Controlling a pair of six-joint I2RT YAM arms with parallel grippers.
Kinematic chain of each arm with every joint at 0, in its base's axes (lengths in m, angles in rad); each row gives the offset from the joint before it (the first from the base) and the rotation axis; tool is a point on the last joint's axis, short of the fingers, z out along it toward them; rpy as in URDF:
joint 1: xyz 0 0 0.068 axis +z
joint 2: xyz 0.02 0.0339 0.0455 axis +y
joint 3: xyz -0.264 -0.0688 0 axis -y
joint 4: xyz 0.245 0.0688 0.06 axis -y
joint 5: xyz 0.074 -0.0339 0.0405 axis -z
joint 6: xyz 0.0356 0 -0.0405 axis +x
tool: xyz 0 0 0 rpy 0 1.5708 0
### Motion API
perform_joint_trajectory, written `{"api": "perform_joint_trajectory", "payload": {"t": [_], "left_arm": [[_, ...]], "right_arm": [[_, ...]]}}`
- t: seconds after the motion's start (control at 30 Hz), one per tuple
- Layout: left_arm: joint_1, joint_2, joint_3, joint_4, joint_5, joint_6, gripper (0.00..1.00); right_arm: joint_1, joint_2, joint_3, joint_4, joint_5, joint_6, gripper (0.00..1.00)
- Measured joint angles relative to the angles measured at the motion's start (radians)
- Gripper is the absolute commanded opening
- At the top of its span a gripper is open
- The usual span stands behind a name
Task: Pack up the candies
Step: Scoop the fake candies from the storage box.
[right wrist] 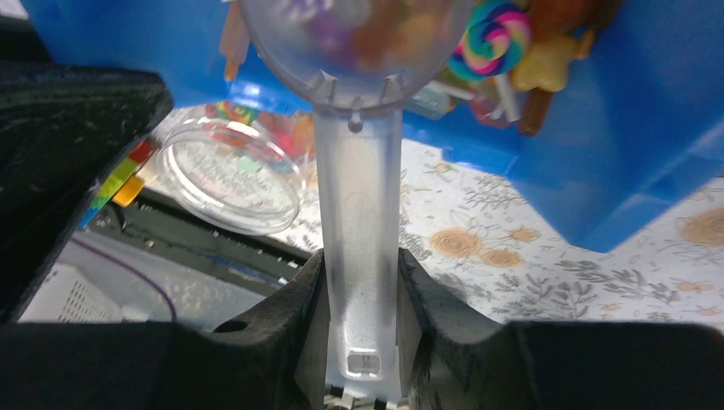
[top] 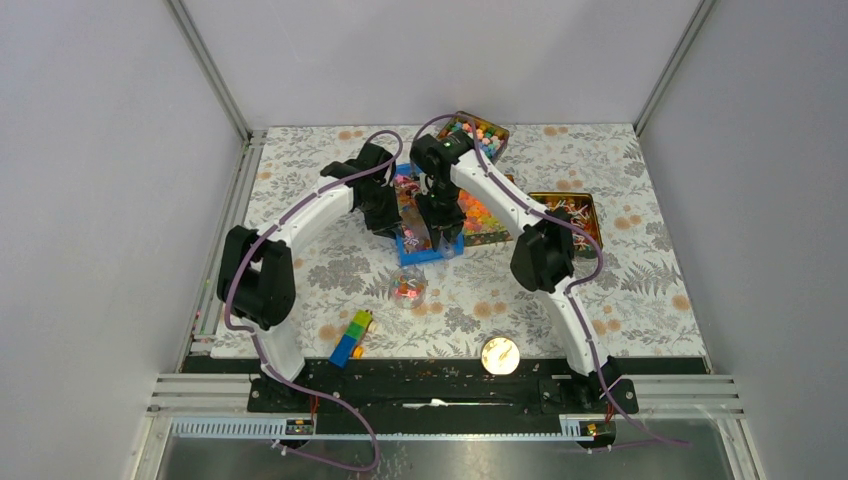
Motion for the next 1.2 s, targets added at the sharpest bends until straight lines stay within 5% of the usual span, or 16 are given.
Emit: {"api": "perform_joint_trajectory", "payload": {"t": [1.1,1.2], "left_arm": [[-0.003,0.015,0.022,-0.02,0.008,0.022,0.0],[-0.003,0.015,0.022,-0.019,0.008,0.025,0.1]], "right_arm": [[-0.021,0.005,-0.031,0.049,0.005,-0.063,0.0],[-0.021,-0.028,-0.101,0.128,0.006,-0.085,0.0]]}}
